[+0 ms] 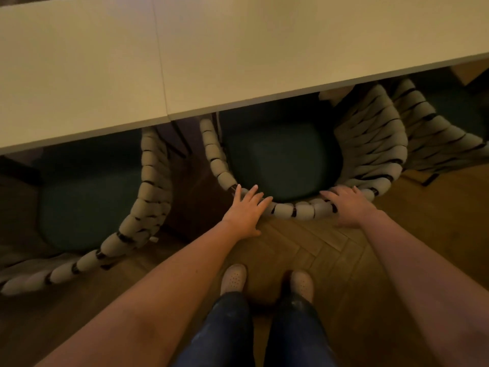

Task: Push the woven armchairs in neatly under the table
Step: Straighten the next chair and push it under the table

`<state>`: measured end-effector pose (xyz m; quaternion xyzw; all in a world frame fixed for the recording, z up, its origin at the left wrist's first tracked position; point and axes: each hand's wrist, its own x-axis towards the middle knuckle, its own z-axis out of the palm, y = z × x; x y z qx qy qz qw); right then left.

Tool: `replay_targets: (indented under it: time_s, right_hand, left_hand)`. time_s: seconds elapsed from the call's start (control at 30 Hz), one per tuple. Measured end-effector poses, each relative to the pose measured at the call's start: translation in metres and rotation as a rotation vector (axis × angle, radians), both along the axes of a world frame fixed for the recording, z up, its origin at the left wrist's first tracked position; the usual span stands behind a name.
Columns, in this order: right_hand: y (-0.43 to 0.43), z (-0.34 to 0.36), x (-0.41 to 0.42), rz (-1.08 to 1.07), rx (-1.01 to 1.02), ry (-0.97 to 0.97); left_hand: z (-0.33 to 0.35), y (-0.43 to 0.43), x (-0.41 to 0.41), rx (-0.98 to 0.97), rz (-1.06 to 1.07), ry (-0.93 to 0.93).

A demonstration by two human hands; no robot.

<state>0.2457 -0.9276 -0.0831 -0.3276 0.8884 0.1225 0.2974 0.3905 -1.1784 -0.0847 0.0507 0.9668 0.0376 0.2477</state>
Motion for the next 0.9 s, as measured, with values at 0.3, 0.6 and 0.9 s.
replay_targets:
  time_s: [0.3, 0.6, 0.9]
  right_hand:
    - [0.064, -0.015, -0.071, 0.203, -0.033, 0.001]
    - [0.09, -0.02, -0.113, 0.401, 0.019, 0.026]
    - [0.096, -0.02, -0.102, 0.438, 0.034, 0.039]
  left_hand:
    - [-0.016, 0.071, -0.055, -0.197, 0.239, -0.154]
    - [-0.008, 0.088, -0.048, -0.226, 0.312, -0.135]
    - [-0.011, 0.097, -0.034, -0.207, 0.339, -0.166]
